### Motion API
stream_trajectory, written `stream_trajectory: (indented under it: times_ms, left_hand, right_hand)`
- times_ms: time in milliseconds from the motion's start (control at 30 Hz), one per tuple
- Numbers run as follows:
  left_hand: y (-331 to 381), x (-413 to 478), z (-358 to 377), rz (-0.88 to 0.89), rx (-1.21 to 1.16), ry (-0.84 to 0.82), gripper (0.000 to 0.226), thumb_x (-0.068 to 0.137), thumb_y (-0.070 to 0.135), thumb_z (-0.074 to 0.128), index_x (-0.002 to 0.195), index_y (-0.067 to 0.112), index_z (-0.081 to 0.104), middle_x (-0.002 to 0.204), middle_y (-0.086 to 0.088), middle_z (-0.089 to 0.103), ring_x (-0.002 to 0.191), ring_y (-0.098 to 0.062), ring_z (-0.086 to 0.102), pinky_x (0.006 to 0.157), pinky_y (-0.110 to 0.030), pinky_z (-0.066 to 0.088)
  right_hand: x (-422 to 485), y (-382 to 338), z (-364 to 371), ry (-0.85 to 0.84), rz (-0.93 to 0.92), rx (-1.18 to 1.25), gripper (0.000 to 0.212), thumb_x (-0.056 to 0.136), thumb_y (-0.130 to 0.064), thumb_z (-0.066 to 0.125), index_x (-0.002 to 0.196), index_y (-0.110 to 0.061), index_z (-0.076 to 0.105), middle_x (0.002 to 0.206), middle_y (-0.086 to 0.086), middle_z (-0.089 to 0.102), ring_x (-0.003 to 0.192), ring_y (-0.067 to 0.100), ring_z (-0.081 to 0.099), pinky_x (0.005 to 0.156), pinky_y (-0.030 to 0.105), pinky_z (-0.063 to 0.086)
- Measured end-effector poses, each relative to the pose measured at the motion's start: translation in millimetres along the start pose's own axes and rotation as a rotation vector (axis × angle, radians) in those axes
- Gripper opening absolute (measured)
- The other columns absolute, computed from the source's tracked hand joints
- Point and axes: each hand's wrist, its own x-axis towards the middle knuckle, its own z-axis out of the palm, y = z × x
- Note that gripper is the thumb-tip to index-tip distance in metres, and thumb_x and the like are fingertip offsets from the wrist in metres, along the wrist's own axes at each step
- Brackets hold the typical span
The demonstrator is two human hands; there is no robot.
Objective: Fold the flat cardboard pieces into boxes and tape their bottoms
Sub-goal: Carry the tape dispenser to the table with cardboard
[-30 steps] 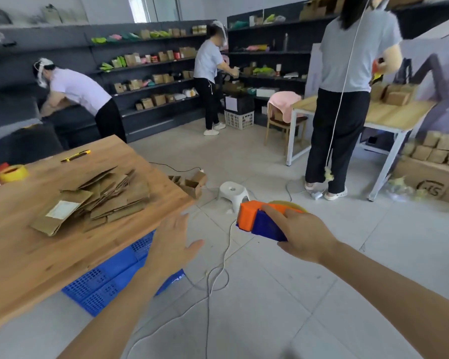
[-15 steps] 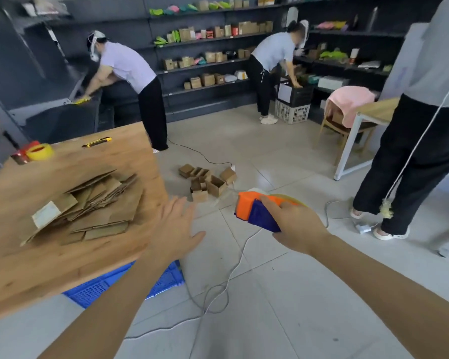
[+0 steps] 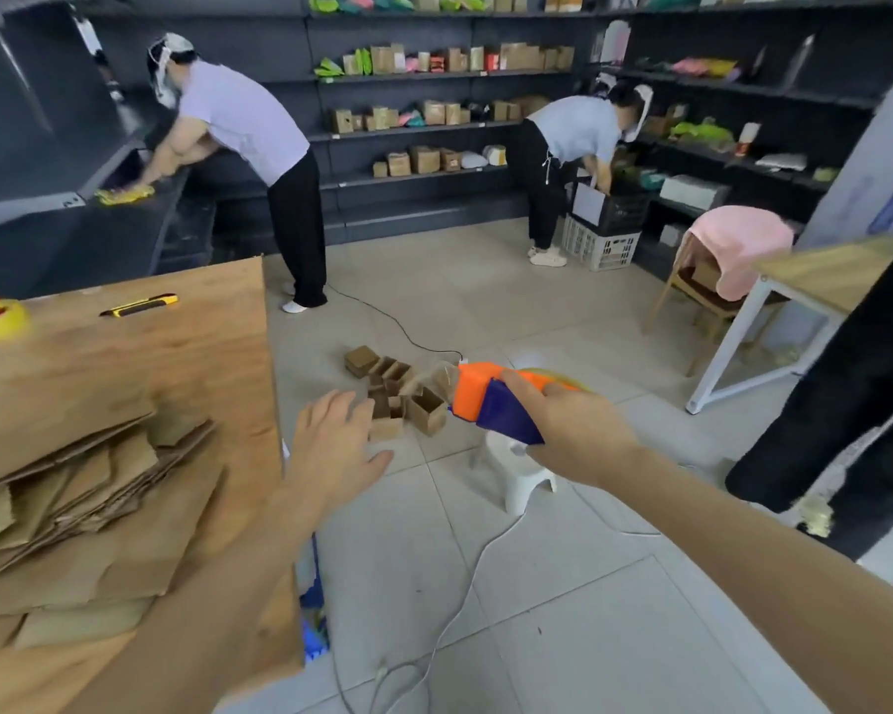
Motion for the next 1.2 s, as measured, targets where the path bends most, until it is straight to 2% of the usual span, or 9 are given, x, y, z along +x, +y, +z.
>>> stream_trajectory:
  times_ms: [100, 233, 367, 533, 633, 767, 900, 1067, 1200]
  left_hand:
    - [-7.9, 35.0, 8.4, -0.029, -0.04, 0.039, 0.063, 0.084, 0.042, 0.065, 0.137, 0.01, 0.048, 0.144, -0.013, 0.041, 0.138, -0.031, 0.029, 0.111, -0.04, 0.02]
    - [-26.4, 79.5, 26.0, -0.135, 0.014, -0.021, 0.068, 0.083, 0.047, 0.064, 0.139, 0.012, 0.046, 0.144, -0.013, 0.04, 0.137, -0.032, 0.03, 0.111, -0.041, 0.022]
    - [-47.9, 125.0, 47.7, -0.272, 0.027, 0.011, 0.061, 0.069, 0.049, 0.063, 0.114, 0.008, 0.063, 0.113, -0.015, 0.059, 0.112, -0.039, 0.053, 0.089, -0.048, 0.046]
    - [-51.3, 171.4, 54.2, -0.428, 0.045, -0.001, 0.055, 0.069, 0.051, 0.062, 0.108, 0.013, 0.058, 0.103, -0.014, 0.062, 0.096, -0.039, 0.058, 0.075, -0.043, 0.049]
    - [-50.9, 199.0, 42.7, -0.542, 0.098, -0.019, 0.061, 0.066, 0.038, 0.081, 0.115, 0.006, 0.063, 0.106, -0.017, 0.063, 0.096, -0.041, 0.057, 0.078, -0.044, 0.048]
    - [-54.5, 221.8, 38.4, -0.629, 0.192, -0.077, 0.057, 0.076, 0.042, 0.068, 0.124, 0.014, 0.055, 0.122, -0.009, 0.056, 0.113, -0.033, 0.049, 0.092, -0.043, 0.041]
    - [-78.4, 236.7, 42.0, -0.693, 0.229, -0.081, 0.065, 0.08, 0.045, 0.061, 0.137, 0.017, 0.045, 0.138, -0.008, 0.047, 0.128, -0.032, 0.04, 0.104, -0.044, 0.034]
    - [-135.1, 265.9, 57.0, -0.788, 0.233, -0.037, 0.054, 0.073, 0.039, 0.071, 0.117, 0.009, 0.06, 0.12, -0.016, 0.059, 0.112, -0.039, 0.054, 0.091, -0.048, 0.045]
    - [-195.9, 302.8, 68.1, -0.931, 0.171, 0.03, 0.056, 0.08, 0.048, 0.052, 0.123, 0.012, 0.058, 0.128, -0.011, 0.056, 0.118, -0.034, 0.051, 0.096, -0.043, 0.042]
  right_hand:
    - [50.8, 12.8, 14.7, -0.039, -0.031, 0.0, 0.087, 0.082, -0.025, 0.065, 0.15, -0.032, 0.011, 0.119, 0.006, 0.057, 0.102, 0.03, 0.057, 0.067, 0.031, 0.048]
    - [124.7, 30.5, 33.3, -0.036, -0.133, 0.053, 0.082, 0.084, -0.022, 0.058, 0.152, -0.029, 0.011, 0.127, 0.006, 0.053, 0.107, 0.03, 0.056, 0.067, 0.03, 0.046]
    - [201.5, 51.7, 57.7, -0.021, -0.276, 0.042, 0.078, 0.087, -0.024, 0.057, 0.152, -0.027, 0.012, 0.129, 0.003, 0.053, 0.109, 0.027, 0.054, 0.068, 0.027, 0.038]
    - [288.1, 77.8, 63.4, -0.079, -0.429, 0.126, 0.079, 0.088, -0.046, 0.059, 0.152, -0.028, 0.016, 0.131, 0.002, 0.051, 0.112, 0.024, 0.054, 0.071, 0.027, 0.036]
    - [337.0, 87.1, 75.6, -0.056, -0.492, 0.108, 0.08, 0.088, -0.039, 0.058, 0.153, -0.032, 0.011, 0.125, 0.002, 0.054, 0.106, 0.024, 0.057, 0.066, 0.026, 0.032]
    - [388.3, 83.9, 81.5, -0.059, -0.6, 0.143, 0.08, 0.089, -0.031, 0.059, 0.154, -0.031, 0.01, 0.134, -0.003, 0.051, 0.112, 0.021, 0.055, 0.069, 0.022, 0.028]
    - [437.0, 65.5, 95.3, -0.1, -0.682, 0.207, 0.081, 0.089, -0.03, 0.06, 0.154, -0.029, 0.011, 0.134, 0.003, 0.052, 0.112, 0.026, 0.056, 0.08, 0.032, 0.047]
    - [509.5, 27.9, 118.4, -0.062, -0.781, 0.202, 0.084, 0.085, -0.032, 0.062, 0.152, -0.03, 0.011, 0.125, 0.004, 0.055, 0.105, 0.027, 0.057, 0.076, 0.035, 0.051]
    - [578.4, -18.2, 136.2, -0.045, -0.866, 0.202, 0.086, 0.085, -0.034, 0.064, 0.151, -0.031, 0.01, 0.131, 0.003, 0.052, 0.108, 0.026, 0.057, 0.079, 0.034, 0.051]
